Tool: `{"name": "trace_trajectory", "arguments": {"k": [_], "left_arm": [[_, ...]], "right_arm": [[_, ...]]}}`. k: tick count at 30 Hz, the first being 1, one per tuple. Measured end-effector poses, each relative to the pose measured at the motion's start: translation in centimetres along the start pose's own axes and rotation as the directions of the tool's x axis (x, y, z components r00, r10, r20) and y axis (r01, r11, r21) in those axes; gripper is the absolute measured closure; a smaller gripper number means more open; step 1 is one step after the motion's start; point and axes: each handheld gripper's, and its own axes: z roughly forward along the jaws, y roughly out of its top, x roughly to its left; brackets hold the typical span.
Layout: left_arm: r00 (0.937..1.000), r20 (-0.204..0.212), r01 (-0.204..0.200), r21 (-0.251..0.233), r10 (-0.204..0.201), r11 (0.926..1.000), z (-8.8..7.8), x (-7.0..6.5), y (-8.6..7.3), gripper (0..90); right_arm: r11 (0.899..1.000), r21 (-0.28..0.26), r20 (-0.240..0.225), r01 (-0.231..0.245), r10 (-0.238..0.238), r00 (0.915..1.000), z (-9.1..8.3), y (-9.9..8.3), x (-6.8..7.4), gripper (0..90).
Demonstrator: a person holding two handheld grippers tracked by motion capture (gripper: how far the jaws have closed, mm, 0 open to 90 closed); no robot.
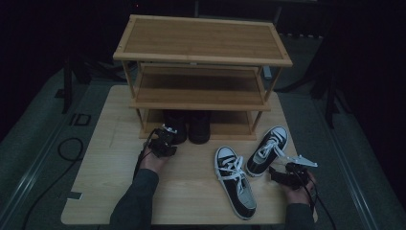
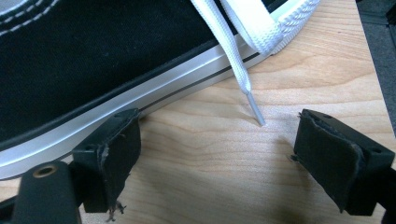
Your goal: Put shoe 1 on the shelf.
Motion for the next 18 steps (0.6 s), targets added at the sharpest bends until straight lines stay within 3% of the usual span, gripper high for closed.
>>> {"name": "trace_trajectory", "arguments": {"k": [6, 10, 14, 18], "left_arm": [[0.9997, -0.024, -0.003, -0.016, 0.002, 0.9999, -0.34, 0.20, -0.31, 68.2], [0.9992, -0.037, -0.011, -0.009, 0.011, 0.9999, -0.36, 0.24, -0.19, 71.7], [0.9989, -0.029, -0.036, -0.009, 0.036, 0.9993, -0.35, -0.14, 0.00, 72.3], [0.9997, -0.016, -0.018, -0.008, 0.018, 0.9998, -0.32, -0.14, 0.06, 72.2]], "right_arm": [[1.000, 0.000, 0.000, 0.000, 0.000, 1.0000, 0.00, 0.00, 0.00, 14.3], [1.000, 0.000, 0.000, 0.000, 0.000, 1.0000, 0.00, 0.00, 0.00, 14.3], [1.000, 0.000, 0.000, 0.000, 0.000, 1.0000, 0.00, 0.00, 0.00, 14.3], [1.000, 0.000, 0.000, 0.000, 0.000, 1.0000, 0.00, 0.00, 0.00, 14.3]]}}
